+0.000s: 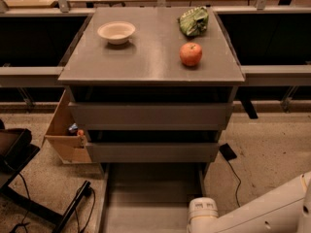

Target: Open bottom drawer

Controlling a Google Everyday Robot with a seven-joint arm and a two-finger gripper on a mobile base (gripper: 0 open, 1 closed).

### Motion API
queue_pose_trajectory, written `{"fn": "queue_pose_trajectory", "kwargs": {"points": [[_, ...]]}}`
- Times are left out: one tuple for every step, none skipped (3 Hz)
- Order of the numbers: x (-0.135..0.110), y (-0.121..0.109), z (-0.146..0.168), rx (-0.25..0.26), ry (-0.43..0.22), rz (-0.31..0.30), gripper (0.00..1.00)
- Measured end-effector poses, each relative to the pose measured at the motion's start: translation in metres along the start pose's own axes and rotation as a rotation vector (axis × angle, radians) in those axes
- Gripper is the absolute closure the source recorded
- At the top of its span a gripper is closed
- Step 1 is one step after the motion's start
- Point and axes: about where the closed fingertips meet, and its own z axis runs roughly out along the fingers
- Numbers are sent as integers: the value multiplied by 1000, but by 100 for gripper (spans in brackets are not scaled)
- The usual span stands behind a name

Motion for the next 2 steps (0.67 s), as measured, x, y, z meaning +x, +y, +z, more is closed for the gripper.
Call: {"fn": "queue_pose_trajectory", "kwargs": {"points": [[8, -4, -87, 138, 132, 59, 0], [35, -11, -152, 221, 195, 193, 0]]}}
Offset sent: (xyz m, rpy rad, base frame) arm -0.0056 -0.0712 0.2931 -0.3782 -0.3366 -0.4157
